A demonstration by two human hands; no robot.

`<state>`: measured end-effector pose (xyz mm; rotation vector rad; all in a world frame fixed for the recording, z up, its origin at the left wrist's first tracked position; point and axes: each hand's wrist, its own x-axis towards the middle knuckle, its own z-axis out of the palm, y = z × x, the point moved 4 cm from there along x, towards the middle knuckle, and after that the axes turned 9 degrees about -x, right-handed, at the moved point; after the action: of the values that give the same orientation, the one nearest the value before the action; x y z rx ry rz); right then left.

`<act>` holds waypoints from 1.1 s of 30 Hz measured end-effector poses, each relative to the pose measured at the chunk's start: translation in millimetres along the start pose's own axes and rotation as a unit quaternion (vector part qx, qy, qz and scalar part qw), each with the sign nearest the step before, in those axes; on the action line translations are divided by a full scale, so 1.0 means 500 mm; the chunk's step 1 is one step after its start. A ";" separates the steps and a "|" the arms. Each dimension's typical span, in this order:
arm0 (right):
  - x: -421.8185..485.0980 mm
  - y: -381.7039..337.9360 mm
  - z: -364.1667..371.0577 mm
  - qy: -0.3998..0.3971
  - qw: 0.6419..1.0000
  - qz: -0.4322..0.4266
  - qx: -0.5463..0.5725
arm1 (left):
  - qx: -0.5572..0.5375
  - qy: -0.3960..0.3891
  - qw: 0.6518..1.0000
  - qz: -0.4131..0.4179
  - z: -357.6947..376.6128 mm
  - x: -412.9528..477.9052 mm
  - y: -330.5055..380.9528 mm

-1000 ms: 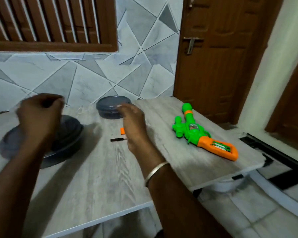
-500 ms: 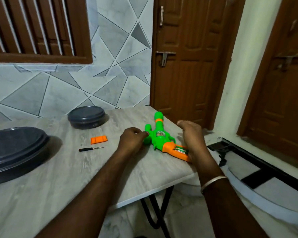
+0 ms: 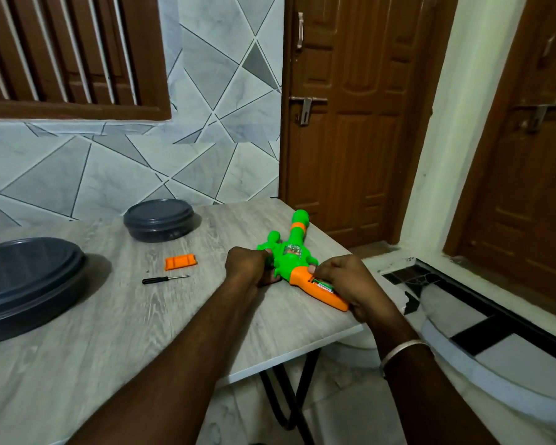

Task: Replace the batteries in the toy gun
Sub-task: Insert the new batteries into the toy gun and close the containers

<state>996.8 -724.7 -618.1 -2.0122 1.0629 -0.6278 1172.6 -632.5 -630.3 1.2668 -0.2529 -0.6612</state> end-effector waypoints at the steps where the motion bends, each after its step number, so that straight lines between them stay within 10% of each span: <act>1: -0.002 -0.003 0.006 -0.005 1.000 0.002 0.018 | 0.005 0.005 1.000 0.006 -0.009 0.002 0.005; 6: -0.014 -0.043 0.037 -0.052 0.969 0.038 0.240 | -0.011 0.001 0.999 0.036 -0.064 0.014 0.044; 16: -0.093 -0.219 0.196 -0.466 0.769 0.034 0.436 | 0.009 -0.044 0.987 0.154 -0.196 -0.015 0.187; 24: -0.091 -0.286 0.310 -0.415 0.766 -0.011 0.491 | 0.117 -0.007 0.957 0.265 -0.323 -0.007 0.253; 28: -0.065 -0.301 0.351 -0.393 0.768 -0.001 0.506 | 0.446 0.071 0.857 0.250 -0.394 0.031 0.239; 33: -0.034 -0.302 0.375 -0.385 0.768 0.013 0.512 | 0.593 0.010 0.776 0.213 -0.403 0.057 0.209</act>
<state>1190.7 -581.2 -608.3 -1.0484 0.1214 -0.1971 1334.0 -473.6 -598.4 2.3106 -1.0200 -0.0018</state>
